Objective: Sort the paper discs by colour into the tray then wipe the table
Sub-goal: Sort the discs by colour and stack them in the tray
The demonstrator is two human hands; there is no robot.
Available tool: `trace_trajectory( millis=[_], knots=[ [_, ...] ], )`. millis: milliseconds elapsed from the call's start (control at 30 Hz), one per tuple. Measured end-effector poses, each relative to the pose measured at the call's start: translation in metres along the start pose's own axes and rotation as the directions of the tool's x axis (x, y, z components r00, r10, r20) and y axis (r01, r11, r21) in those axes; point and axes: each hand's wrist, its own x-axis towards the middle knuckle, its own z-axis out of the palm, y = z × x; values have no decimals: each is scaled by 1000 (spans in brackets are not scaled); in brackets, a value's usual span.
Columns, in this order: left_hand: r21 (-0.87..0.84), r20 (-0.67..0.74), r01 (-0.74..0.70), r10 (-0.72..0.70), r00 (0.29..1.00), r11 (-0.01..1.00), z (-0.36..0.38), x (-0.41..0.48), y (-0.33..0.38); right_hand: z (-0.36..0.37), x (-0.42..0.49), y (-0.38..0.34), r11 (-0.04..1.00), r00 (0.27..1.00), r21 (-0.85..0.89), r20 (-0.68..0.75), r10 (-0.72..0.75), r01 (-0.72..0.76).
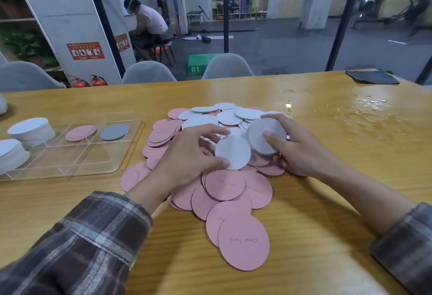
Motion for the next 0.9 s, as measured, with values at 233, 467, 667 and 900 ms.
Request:
trace_trajectory(
  millis=[233, 467, 667, 900],
  knots=[
    [-314, 2, 63, -65, 998, 947, 4, -1, 12, 2, -3, -6, 997, 1000, 74, 9, -9, 9],
    [-412, -197, 12, -101, 975, 911, 30, -1, 22, 11, -15, -28, 948, 992, 314, 126, 8, -47],
    [-317, -210, 8, -78, 975, 948, 32, -4, 25, 13, -17, -30, 981, 984, 196, 177, -33, -2],
    [95, -236, 9, 14, 972, 995, 17, 1, 9, 4, -3, -8, 999, 999, 2, -1, -53, 53]
  ],
)
